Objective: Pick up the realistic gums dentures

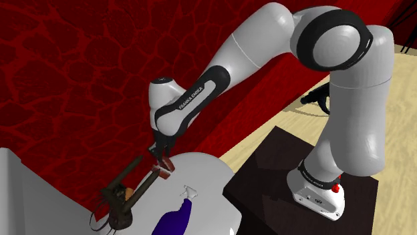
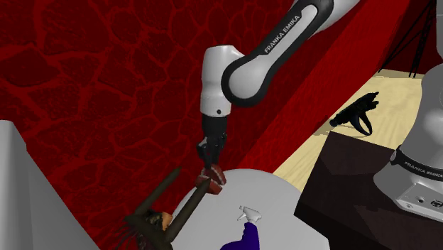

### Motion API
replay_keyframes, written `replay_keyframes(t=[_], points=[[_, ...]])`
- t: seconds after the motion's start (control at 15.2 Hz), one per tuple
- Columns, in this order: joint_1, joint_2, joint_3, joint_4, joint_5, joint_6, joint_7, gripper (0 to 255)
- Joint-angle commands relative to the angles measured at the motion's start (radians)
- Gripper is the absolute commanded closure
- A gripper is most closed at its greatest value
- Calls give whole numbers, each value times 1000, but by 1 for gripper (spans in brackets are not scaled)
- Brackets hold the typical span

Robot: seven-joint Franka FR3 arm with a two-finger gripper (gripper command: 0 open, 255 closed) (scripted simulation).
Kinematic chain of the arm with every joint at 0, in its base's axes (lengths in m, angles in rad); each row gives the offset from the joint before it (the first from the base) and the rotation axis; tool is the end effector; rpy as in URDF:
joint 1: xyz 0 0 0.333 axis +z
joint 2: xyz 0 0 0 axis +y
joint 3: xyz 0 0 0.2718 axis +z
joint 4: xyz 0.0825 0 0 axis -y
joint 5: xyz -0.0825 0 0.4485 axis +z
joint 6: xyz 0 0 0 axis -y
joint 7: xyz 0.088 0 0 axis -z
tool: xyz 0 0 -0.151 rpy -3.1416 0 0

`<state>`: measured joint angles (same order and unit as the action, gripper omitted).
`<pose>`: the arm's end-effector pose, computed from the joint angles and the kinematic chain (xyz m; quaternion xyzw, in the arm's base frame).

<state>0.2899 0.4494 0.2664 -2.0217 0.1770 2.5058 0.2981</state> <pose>0.5303 0.3457 0.1048 -0.9926 -0.0445 0.0263 0.1098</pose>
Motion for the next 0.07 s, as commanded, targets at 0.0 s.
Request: replay_keyframes(t=[0.0], points=[[-1, -7, 1, 1, 1, -9, 1, 255]])
